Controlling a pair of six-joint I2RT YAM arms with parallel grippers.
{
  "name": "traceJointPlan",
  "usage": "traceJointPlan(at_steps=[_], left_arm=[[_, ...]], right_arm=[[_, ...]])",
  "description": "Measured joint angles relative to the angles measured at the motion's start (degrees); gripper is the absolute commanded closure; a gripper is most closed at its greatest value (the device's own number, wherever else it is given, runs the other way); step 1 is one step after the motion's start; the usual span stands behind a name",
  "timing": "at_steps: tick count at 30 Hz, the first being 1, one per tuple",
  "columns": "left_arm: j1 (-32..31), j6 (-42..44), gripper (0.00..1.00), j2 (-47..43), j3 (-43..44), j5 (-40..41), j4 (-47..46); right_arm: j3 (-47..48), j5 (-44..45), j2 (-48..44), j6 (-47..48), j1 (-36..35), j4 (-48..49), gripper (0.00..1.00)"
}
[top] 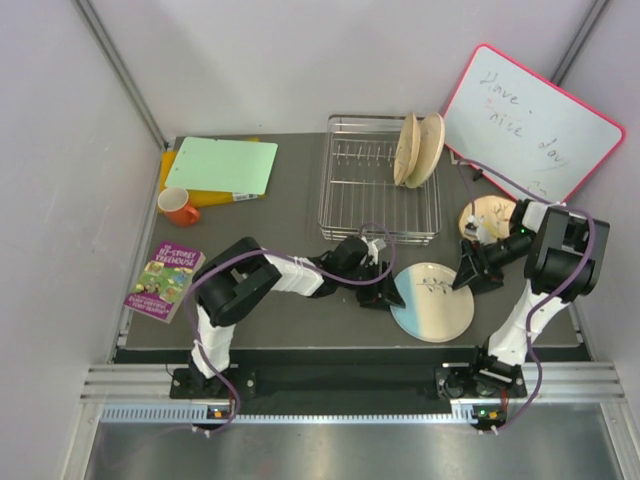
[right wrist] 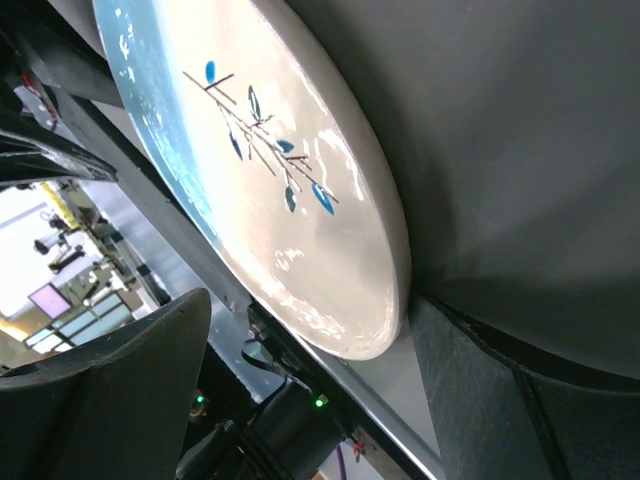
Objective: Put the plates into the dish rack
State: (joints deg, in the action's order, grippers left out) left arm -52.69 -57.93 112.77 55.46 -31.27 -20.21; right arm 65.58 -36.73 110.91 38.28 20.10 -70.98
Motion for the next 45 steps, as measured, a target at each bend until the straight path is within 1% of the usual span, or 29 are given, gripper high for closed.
traceJointPlan(at_steps=[4, 9, 13, 14, 17, 19, 24, 25, 31, 34, 36, 37, 38, 39, 45], left_arm=[[-0.9, -2.7, 0.48, 2.8, 2.9, -1.7, 0.4], [-1.7, -4.7, 0.48, 3.9, 3.8, -2.6, 0.5], [-2.6, -5.4, 0.48, 4.5, 4.5, -2.8, 0.7], [-2.7, -5.6, 0.49, 4.8, 4.7, -3.1, 0.7], [-2.8, -6.1, 0.5, 5.2, 5.2, -3.7, 0.7], [-2.9, -6.3, 0.51, 5.6, 5.5, -3.8, 0.7], [-3.0, -6.7, 0.52, 6.9, 7.1, -3.2, -0.1], [-3.0, -6.7, 0.52, 7.2, 7.5, -2.9, -0.2], [-3.3, -6.1, 0.55, 7.8, 8.5, -1.7, -0.7], [-3.3, -5.3, 0.62, 7.8, 8.4, -1.7, -0.9], [-3.2, -4.8, 0.82, 7.8, 7.7, -2.0, -2.3], [-3.0, -4.8, 0.97, 7.8, 7.2, -2.5, -3.3], [-2.7, -5.3, 1.0, 7.7, 6.6, -4.3, -6.1], [-2.3, -5.2, 1.0, 7.4, 6.3, -5.8, -9.6], [-1.2, -0.3, 1.0, 6.2, 5.2, -7.6, -12.0]], right_arm=[[0.2, 1.0, -0.3, 0.2, 0.5, 0.5, 0.25], [0.7, 1.0, -0.1, 1.8, 0.8, 0.6, 0.29], [3.9, 0.1, 2.9, 6.3, 0.8, -1.6, 0.42], [4.8, -0.2, 4.0, 7.3, 0.8, -2.4, 0.42], [7.0, -0.8, 7.0, 10.9, 0.8, -4.9, 0.43], [7.1, -1.2, 7.4, 12.8, 0.7, -5.5, 0.43], [4.4, -3.1, 7.4, 15.3, 0.1, -6.3, 0.44], [3.7, -3.4, 7.7, 15.6, -0.2, -6.8, 0.41], [1.8, -4.4, 8.6, 15.5, -1.2, -8.4, 0.37], [1.8, -4.6, 8.6, 14.9, -1.2, -8.5, 0.34], [1.8, -4.8, 8.6, 14.4, -1.3, -8.5, 0.34], [1.8, -4.9, 8.6, 14.4, -1.3, -8.7, 0.34], [1.8, -5.0, 8.6, 14.4, -1.4, -8.8, 0.34], [1.8, -5.3, 8.8, 14.5, -1.7, -8.9, 0.33], [1.8, -7.3, 9.7, 15.6, -4.0, -9.5, 0.34]])
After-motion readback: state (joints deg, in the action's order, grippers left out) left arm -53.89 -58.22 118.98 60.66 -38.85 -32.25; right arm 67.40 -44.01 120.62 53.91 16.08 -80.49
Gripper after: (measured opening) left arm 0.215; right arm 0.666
